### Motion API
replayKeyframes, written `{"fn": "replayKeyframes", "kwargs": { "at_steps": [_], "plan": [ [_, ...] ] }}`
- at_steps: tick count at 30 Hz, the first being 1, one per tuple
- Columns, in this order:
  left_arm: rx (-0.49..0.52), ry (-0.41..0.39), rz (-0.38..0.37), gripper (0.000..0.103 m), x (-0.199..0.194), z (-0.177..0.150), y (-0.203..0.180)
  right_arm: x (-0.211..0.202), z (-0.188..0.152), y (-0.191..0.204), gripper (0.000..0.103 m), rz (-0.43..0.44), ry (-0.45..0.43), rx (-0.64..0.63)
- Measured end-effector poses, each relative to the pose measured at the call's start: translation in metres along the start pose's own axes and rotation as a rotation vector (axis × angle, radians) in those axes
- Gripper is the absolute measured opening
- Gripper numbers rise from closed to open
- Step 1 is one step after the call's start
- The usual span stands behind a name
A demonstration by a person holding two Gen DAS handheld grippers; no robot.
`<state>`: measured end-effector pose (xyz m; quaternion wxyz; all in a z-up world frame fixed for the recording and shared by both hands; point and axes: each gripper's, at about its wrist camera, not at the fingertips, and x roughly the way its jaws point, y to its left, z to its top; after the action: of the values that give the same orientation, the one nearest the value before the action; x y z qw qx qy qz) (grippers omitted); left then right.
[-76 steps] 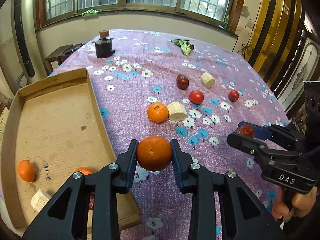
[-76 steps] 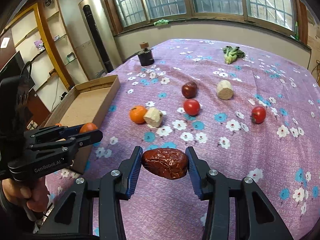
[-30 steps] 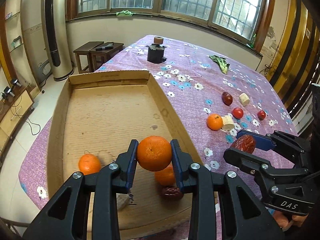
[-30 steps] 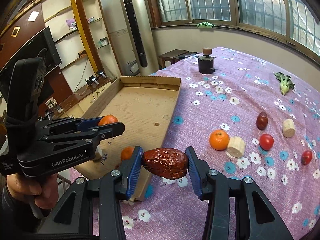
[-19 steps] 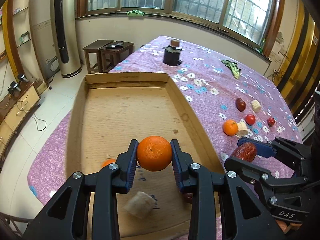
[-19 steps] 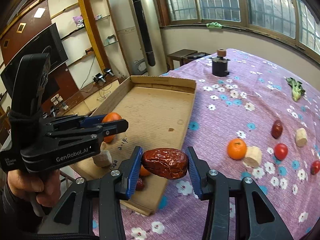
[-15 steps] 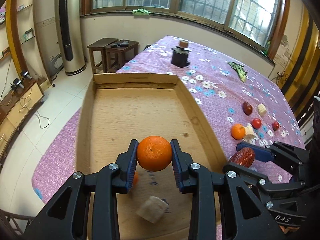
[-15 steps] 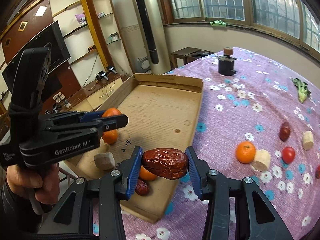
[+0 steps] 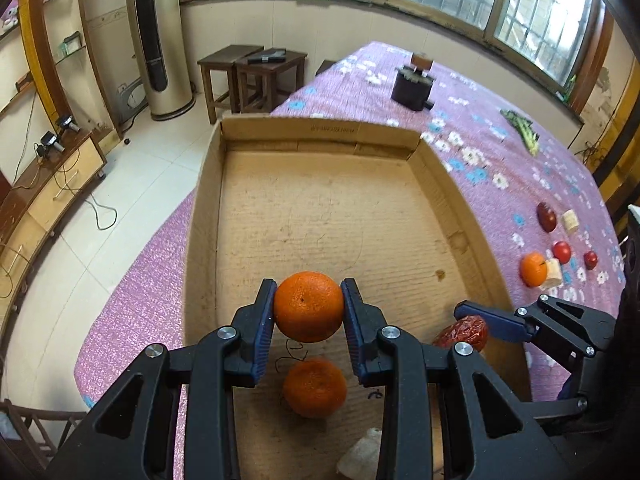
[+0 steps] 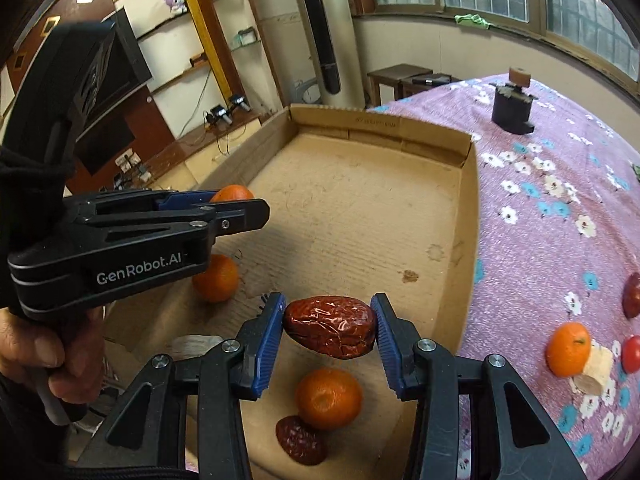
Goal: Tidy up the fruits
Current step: 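Carry the mandarin and red date over the cardboard tray and open both tools, then move both open tools back over the table toward the remaining items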
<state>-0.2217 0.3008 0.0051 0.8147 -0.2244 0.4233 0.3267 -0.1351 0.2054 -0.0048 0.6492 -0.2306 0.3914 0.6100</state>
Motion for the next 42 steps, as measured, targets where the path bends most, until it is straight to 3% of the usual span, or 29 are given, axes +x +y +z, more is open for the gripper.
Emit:
{"fn": "replayKeyframes", "kwargs": {
  "at_steps": [9, 10, 12, 14, 27, 42],
  "plan": [
    [-0.016, 0.075, 0.036, 0.032, 0.012, -0.006, 0.002, 0.008, -0.002, 0.002, 0.046, -0.016, 0.032, -0.024],
    [-0.021, 0.080, 0.037, 0.035, 0.011, -0.006, 0.003, 0.007, -0.003, 0.001, 0.046, -0.019, 0.035, -0.022],
    [-0.037, 0.073, 0.029, 0.055, 0.007, -0.006, 0.006, 0.003, -0.005, 0.002, 0.055, -0.020, 0.031, -0.017],
    [-0.040, 0.050, 0.035, 0.064, 0.000, -0.007, 0.005, -0.004, -0.007, 0.002, 0.063, -0.026, 0.015, -0.016],
    [-0.013, -0.029, 0.016, 0.064, -0.031, -0.012, -0.021, -0.065, -0.029, -0.018, 0.063, -0.028, -0.100, 0.065],
    [0.090, -0.054, -0.056, 0.064, -0.049, -0.025, -0.083, -0.127, -0.081, -0.070, 0.063, -0.129, -0.148, 0.202]
  ]
}}
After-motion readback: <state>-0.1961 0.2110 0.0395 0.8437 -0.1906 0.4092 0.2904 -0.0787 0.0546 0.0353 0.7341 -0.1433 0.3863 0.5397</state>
